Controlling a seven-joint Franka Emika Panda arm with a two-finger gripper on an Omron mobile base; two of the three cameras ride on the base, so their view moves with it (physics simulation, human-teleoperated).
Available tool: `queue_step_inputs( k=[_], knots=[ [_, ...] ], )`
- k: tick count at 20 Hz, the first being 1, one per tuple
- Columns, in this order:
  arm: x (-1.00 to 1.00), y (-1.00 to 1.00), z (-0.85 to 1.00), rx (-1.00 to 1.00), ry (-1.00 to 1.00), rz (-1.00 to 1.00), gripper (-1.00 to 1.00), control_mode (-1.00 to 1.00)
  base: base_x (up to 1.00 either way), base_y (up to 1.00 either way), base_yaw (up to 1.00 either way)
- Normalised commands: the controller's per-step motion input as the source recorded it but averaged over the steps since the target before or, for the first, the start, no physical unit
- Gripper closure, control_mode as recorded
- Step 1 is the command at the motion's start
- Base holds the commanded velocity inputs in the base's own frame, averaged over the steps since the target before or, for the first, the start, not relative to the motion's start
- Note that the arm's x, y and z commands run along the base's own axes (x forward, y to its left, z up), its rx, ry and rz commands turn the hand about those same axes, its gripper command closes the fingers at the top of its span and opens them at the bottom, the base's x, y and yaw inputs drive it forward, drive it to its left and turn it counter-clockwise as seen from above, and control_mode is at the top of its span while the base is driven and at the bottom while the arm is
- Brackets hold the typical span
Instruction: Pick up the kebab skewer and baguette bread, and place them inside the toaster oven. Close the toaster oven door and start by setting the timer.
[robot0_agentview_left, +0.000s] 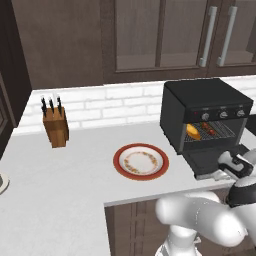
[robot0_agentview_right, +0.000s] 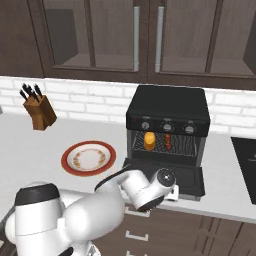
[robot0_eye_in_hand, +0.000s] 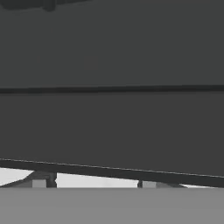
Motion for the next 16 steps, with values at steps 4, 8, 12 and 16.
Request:
queue_step_inputs(
  k=[4, 8, 12, 16],
  knots=[
    [0.67, 0.16, 0.58, 0.0, -0.26, 0.0, -1.0, -1.0, 0.0, 0.0, 0.0],
    [0.51, 0.38, 0.53, 0.0, -0.34, -0.01, -1.0, -1.0, 0.0, 0.0, 0.0],
    [0.56, 0.51, 0.41, 0.0, -0.36, -0.02, -1.0, -1.0, 0.0, 0.0, 0.0],
    [0.61, 0.69, 0.22, 0.0, -0.36, -0.03, -1.0, -1.0, 0.0, 0.0, 0.0]
  ],
)
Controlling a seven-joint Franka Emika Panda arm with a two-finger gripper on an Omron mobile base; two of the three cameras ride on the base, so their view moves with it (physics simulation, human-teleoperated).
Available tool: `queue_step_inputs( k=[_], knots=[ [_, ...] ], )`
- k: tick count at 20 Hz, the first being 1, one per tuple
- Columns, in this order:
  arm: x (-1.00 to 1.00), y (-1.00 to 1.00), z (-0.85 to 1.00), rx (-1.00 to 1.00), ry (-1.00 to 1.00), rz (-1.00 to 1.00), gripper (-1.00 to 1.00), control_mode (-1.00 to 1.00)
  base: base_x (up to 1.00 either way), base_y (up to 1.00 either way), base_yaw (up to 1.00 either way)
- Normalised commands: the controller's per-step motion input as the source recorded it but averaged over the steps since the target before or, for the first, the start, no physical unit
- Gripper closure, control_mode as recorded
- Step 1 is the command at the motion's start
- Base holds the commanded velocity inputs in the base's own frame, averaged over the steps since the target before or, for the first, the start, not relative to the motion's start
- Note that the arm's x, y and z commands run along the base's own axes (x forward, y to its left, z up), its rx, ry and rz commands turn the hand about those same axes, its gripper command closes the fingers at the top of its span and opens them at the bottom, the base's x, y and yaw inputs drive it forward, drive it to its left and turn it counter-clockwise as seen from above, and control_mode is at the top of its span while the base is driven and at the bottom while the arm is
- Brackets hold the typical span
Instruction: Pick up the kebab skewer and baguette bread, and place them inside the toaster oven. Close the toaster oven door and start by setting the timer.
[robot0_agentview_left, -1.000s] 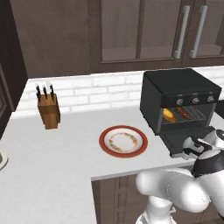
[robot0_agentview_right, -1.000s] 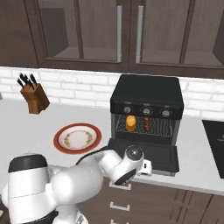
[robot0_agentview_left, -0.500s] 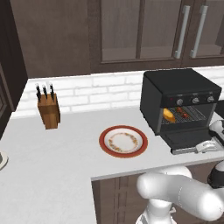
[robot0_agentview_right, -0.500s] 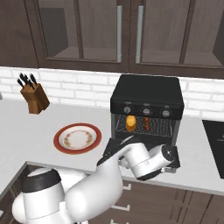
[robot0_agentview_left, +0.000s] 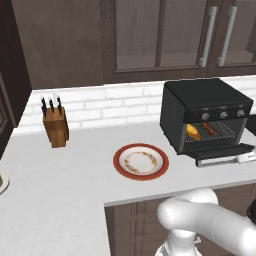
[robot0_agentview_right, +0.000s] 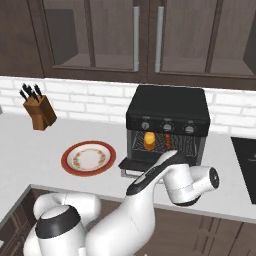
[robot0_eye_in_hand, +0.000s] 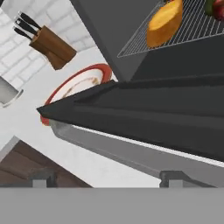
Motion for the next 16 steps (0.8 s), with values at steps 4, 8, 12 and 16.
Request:
queue_step_inputs(
  k=[4, 8, 12, 16],
  knots=[
    [0.64, 0.82, 0.03, 0.0, -0.3, -0.04, -1.0, -1.0, 0.0, 0.0, 0.0],
    [0.73, 0.77, 0.0, 0.0, -0.22, -0.05, -1.0, -1.0, 0.0, 0.0, 0.0],
    [0.73, 0.52, 0.09, 0.0, -0.18, -0.05, -1.0, -1.0, 0.0, 0.0, 0.0],
    [0.71, 0.41, 0.11, 0.0, -0.15, -0.04, -1.0, -1.0, 0.0, 0.0, 0.0]
  ],
)
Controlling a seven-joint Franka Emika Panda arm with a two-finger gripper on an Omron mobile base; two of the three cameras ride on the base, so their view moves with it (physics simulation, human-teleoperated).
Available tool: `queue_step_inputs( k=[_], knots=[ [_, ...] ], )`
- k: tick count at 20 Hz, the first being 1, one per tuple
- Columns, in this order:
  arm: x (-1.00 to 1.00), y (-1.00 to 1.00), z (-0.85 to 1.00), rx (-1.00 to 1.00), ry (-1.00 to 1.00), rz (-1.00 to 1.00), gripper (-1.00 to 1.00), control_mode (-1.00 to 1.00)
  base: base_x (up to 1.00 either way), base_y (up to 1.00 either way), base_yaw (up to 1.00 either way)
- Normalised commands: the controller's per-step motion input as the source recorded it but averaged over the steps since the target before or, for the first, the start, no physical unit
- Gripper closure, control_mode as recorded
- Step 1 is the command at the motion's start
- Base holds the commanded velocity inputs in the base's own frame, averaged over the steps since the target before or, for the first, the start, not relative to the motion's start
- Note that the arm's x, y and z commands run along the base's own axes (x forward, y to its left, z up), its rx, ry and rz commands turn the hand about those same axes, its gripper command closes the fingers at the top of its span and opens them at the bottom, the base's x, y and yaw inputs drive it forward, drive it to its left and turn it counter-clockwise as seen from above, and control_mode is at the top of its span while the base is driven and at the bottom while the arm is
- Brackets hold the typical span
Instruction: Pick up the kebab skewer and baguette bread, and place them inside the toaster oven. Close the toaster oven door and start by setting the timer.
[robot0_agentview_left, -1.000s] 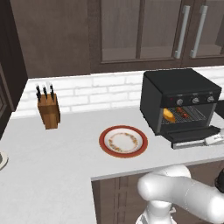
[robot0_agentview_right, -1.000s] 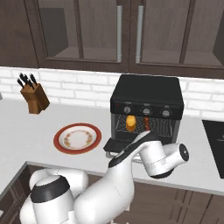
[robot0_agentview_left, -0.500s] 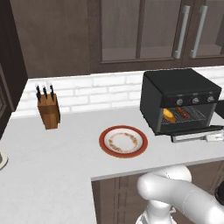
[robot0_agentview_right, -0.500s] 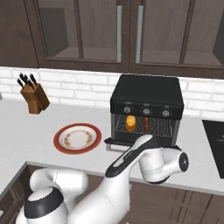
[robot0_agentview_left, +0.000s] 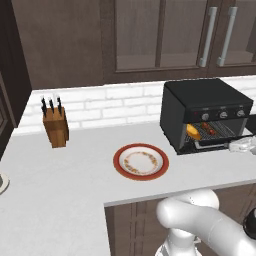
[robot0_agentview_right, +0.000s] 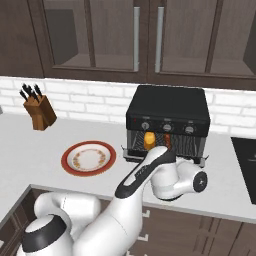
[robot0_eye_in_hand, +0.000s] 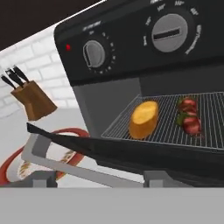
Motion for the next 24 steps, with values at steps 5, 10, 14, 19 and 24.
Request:
queue_step_inputs(
  k=[5, 10, 14, 19, 24],
  knots=[
    [0.58, 0.36, 0.0, 0.0, -0.11, -0.03, -1.0, -1.0, 0.0, 0.0, 0.0],
    [0.41, 0.26, 0.0, 0.0, -0.1, -0.02, -1.0, -1.0, 0.0, 0.0, 0.0],
    [0.35, 0.26, 0.0, 0.0, -0.11, -0.02, -1.0, -1.0, 0.0, 0.0, 0.0],
    [0.41, 0.27, 0.0, 0.0, -0.13, -0.04, -1.0, -1.0, 0.0, 0.0, 0.0],
    [0.44, 0.19, 0.0, 0.0, -0.1, -0.05, -1.0, -1.0, 0.0, 0.0, 0.0]
  ],
)
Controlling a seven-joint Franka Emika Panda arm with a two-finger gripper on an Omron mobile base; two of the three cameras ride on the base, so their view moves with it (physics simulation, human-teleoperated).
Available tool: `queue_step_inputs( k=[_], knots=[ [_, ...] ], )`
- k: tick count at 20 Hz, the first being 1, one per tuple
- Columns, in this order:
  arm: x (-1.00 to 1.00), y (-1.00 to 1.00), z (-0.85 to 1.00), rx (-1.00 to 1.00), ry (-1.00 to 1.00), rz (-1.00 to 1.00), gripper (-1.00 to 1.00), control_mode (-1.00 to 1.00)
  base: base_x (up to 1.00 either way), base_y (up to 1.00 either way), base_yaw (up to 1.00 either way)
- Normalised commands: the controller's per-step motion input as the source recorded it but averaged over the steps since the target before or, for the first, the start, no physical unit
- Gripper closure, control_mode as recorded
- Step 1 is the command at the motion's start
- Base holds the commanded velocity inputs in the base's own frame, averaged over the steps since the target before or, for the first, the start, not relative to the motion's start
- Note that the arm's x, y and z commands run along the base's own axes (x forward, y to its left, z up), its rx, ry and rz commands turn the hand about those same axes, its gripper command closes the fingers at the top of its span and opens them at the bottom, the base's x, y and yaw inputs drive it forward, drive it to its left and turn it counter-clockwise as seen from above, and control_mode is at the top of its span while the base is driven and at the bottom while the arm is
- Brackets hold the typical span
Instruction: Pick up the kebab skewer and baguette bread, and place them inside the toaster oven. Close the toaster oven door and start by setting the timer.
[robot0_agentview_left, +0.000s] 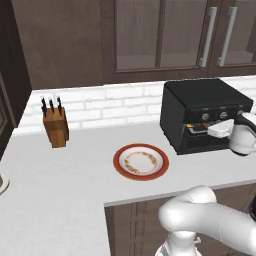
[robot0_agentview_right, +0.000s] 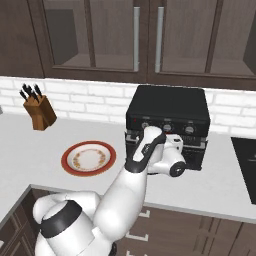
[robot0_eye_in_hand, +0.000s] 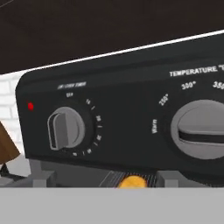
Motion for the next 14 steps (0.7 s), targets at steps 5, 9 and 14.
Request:
queue_step_inputs(
  k=[5, 9, 14],
  knots=[
    [0.11, 0.03, 0.28, 0.0, -0.07, -0.03, -1.0, -1.0, 0.0, 0.0, 0.0],
    [-0.1, 0.0, 0.56, 0.0, -0.04, -0.04, -1.0, -1.0, 0.0, 0.0, 0.0],
    [-0.35, 0.0, 0.55, 0.0, 0.0, -0.02, -1.0, -1.0, 0.0, 0.0, 0.0]
  ],
)
